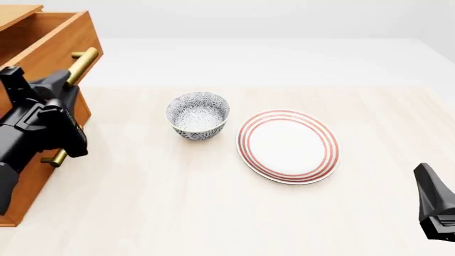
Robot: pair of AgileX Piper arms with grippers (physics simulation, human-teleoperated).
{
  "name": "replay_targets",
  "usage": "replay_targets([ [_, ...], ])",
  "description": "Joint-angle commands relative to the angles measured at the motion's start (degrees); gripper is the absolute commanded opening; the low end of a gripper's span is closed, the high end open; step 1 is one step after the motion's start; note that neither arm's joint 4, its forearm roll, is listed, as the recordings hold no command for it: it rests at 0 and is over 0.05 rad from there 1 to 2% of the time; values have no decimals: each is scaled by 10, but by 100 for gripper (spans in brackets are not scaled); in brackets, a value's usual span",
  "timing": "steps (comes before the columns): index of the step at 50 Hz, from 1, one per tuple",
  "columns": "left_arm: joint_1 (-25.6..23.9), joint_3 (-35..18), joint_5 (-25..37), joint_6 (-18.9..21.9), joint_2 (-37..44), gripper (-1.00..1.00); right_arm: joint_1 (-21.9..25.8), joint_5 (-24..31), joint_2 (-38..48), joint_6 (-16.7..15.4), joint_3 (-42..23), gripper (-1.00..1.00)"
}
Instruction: Open the top drawer of the cabinet.
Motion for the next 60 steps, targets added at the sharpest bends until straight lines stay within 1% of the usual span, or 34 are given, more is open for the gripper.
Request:
replay_targets([
  [1, -32, 31, 12, -3, -24, -100, 0, 0, 0, 0, 0, 100],
  [13, -41, 38, 16, -9, -28, -100, 0, 0, 0, 0, 0, 100],
  [14, -42, 38, 18, -9, -29, 100, 0, 0, 0, 0, 0, 100],
  [22, -44, 49, 24, -10, -48, 100, 0, 0, 0, 0, 0, 100],
  [26, -43, 66, 12, 1, -59, 100, 0, 0, 0, 0, 0, 100],
  [29, -46, 68, 21, -2, -72, 100, 0, 0, 0, 0, 0, 100],
  [37, -44, 97, 20, 11, -111, 100, 0, 0, 0, 0, 0, 100],
  [39, -43, 104, 33, 19, -139, 100, 0, 0, 0, 0, 0, 100],
  [42, -47, 105, 47, 17, -158, 100, 0, 0, 0, 0, 0, 100],
  [48, -50, 114, 55, 12, -175, 100, 0, 0, 0, 0, 0, 100],
  [51, -57, 107, 78, -3, -191, 100, 0, 0, 0, 0, 0, 100],
  [52, -62, 95, 114, -23, -214, 100, 0, 0, 0, 0, 0, 100],
  [54, -70, 85, 139, -40, -228, 100, 0, 0, 0, 0, 0, 100],
  [56, -68, 94, 135, -40, -230, 100, 0, 0, 0, 0, 0, 100],
  [57, -71, 78, 171, -69, -245, 100, 0, 0, 0, 0, 0, 100],
  [58, -72, 73, 184, -79, -254, 100, 0, 0, 0, 0, 0, 100],
  [59, -69, 54, 224, -106, -276, 100, 0, 0, 0, 0, 0, 100],
  [60, -78, 41, 237, -121, -277, 100, 0, 0, 0, 0, 0, 100],
])
